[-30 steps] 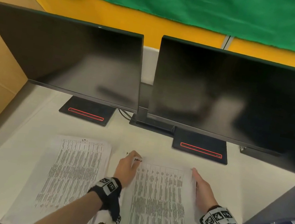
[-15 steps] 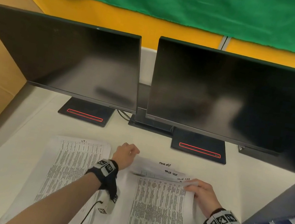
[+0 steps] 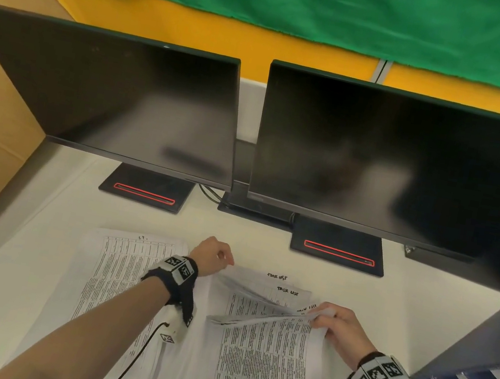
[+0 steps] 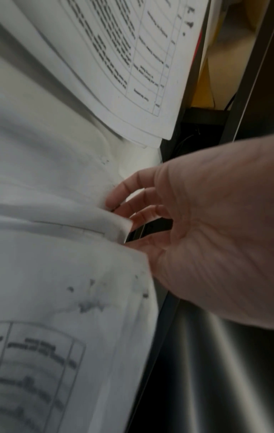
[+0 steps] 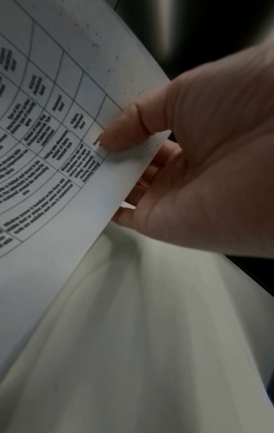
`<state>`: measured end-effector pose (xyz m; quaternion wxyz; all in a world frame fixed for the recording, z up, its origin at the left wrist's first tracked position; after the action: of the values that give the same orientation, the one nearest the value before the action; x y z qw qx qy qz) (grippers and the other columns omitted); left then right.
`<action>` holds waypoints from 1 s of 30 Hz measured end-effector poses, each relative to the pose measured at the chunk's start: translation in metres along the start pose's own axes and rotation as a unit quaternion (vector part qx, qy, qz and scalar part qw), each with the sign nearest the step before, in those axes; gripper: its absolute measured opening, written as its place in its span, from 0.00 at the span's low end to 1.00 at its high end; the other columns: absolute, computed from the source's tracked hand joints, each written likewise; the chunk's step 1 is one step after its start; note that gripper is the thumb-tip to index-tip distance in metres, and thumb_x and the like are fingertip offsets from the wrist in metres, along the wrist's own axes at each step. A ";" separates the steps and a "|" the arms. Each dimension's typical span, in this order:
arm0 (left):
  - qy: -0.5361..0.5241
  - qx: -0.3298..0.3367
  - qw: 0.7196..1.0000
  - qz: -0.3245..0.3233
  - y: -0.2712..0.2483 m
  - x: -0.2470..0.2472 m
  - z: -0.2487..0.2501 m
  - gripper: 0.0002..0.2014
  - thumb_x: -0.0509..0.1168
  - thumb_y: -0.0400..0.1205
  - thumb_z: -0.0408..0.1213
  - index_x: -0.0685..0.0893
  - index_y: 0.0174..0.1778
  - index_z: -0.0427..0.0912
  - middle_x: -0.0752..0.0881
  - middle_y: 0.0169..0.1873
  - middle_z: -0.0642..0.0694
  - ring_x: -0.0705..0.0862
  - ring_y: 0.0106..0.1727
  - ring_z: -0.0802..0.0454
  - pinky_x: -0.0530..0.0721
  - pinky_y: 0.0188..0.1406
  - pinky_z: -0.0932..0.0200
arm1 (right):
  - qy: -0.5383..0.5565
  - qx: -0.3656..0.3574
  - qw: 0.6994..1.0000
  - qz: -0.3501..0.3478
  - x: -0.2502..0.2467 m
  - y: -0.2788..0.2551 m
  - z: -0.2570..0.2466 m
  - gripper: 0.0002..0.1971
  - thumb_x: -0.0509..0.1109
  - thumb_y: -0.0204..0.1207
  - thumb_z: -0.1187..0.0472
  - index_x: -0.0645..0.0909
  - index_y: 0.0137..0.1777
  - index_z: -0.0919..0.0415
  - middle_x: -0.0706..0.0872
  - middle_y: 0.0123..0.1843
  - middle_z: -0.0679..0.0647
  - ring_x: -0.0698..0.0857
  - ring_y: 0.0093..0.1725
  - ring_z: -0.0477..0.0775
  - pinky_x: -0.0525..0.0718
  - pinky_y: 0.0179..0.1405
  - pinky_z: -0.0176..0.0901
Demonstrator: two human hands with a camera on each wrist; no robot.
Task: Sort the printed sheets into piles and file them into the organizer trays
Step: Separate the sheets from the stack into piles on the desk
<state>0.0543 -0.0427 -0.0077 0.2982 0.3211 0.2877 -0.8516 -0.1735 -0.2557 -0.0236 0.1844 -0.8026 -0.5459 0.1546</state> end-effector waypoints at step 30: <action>0.046 0.025 0.996 0.065 -0.025 -0.010 0.009 0.06 0.64 0.80 0.32 0.87 0.47 0.39 0.81 0.38 0.48 0.77 0.41 0.51 0.70 0.36 0.65 | -0.010 -0.023 0.998 0.053 0.004 -0.001 0.001 0.10 0.73 0.67 0.74 0.90 0.35 0.58 0.91 0.39 0.52 0.85 0.50 0.60 0.77 0.60 0.51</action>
<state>0.0394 -0.0295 0.0124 0.3315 0.3857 0.2581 -0.8214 -0.1733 -0.2509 -0.0236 0.1524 -0.8325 -0.5081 0.1597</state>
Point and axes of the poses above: each hand's wrist, its own y-axis towards the middle knuckle, its own x-axis out of the palm, z = x × y, the point moved 4 cm from there along y, towards the middle knuckle
